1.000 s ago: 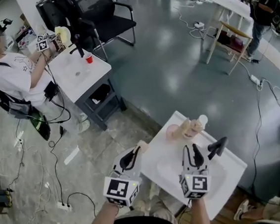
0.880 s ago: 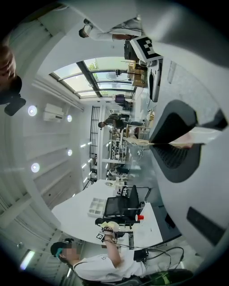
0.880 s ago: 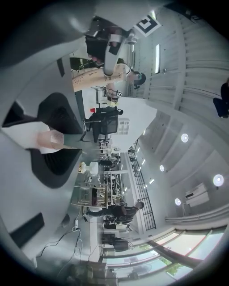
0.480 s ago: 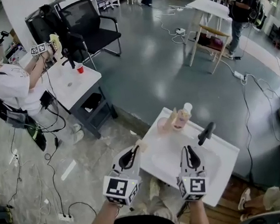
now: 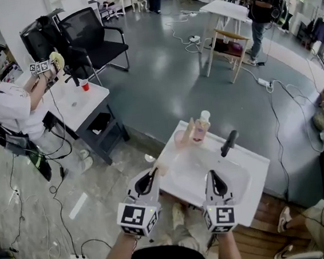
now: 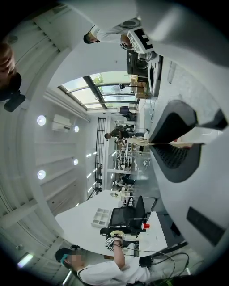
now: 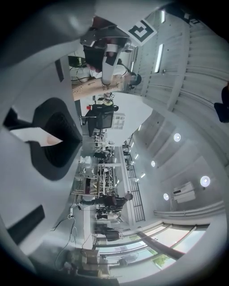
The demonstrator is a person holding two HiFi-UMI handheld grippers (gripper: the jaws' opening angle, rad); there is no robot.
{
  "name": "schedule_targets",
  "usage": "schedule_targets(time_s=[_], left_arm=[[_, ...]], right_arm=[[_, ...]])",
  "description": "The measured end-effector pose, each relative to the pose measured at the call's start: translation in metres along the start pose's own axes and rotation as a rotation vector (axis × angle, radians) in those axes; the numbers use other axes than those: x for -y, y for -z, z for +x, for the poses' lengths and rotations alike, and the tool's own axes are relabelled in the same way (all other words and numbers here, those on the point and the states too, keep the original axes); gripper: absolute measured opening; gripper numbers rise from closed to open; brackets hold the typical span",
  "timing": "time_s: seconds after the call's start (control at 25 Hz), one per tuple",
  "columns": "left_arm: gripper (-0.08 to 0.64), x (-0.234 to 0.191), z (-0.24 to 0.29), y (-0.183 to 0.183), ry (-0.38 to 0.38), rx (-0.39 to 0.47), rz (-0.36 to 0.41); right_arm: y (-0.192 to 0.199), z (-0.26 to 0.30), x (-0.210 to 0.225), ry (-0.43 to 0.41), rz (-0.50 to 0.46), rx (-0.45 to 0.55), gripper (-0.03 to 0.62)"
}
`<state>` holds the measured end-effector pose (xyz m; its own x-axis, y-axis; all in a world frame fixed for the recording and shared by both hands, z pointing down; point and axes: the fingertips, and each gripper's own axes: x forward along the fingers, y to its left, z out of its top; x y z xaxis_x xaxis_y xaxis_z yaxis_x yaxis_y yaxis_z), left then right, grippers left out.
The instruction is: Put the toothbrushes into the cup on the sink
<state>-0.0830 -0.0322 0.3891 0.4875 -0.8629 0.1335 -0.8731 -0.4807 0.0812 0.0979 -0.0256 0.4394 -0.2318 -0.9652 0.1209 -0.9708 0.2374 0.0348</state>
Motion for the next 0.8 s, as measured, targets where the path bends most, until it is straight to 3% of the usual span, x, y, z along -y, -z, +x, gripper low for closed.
schedule_targets(time_s=[0.64,0.8], left_arm=[[0.006,0.0084,0.0001,-0.0023,0.021,-0.004,0.007],[0.006,0.0085,0.0049,-0.0018,0.021,-0.001,0.005]], right_arm=[[-0.0046,-0.0084,0.007,0.04,0.0,-0.037,-0.002],[-0.0029,-0.0037,0.0079,0.015,0.001,-0.002,-0.002]])
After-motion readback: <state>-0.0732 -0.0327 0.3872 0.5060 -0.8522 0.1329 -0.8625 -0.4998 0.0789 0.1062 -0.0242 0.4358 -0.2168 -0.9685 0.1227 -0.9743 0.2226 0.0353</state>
